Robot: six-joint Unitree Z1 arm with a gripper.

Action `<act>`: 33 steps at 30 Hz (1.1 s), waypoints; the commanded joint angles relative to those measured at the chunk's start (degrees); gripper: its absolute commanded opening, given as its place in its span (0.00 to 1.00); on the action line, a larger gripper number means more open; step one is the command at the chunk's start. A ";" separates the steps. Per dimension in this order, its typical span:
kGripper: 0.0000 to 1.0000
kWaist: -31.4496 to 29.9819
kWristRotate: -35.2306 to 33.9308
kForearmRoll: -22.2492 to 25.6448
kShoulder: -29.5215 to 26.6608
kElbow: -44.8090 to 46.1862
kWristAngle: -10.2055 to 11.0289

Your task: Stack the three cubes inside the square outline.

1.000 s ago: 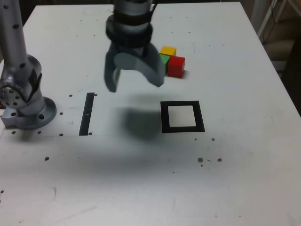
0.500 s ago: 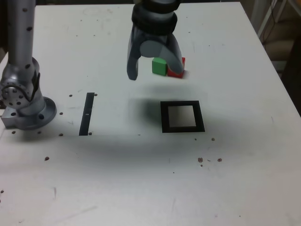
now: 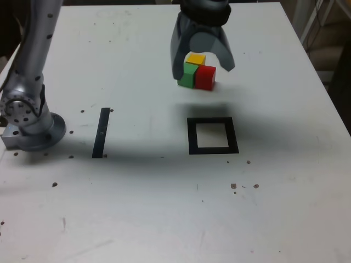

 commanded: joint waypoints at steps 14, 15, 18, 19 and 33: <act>1.00 6.12 0.21 3.51 7.87 -9.98 -2.47; 1.00 6.29 0.22 3.58 8.17 -10.36 -2.58; 1.00 6.80 0.17 3.82 9.00 -11.37 -2.90; 1.00 6.97 0.03 3.92 9.25 -11.64 -3.00; 0.99 7.97 -23.04 4.17 11.06 -15.91 -8.53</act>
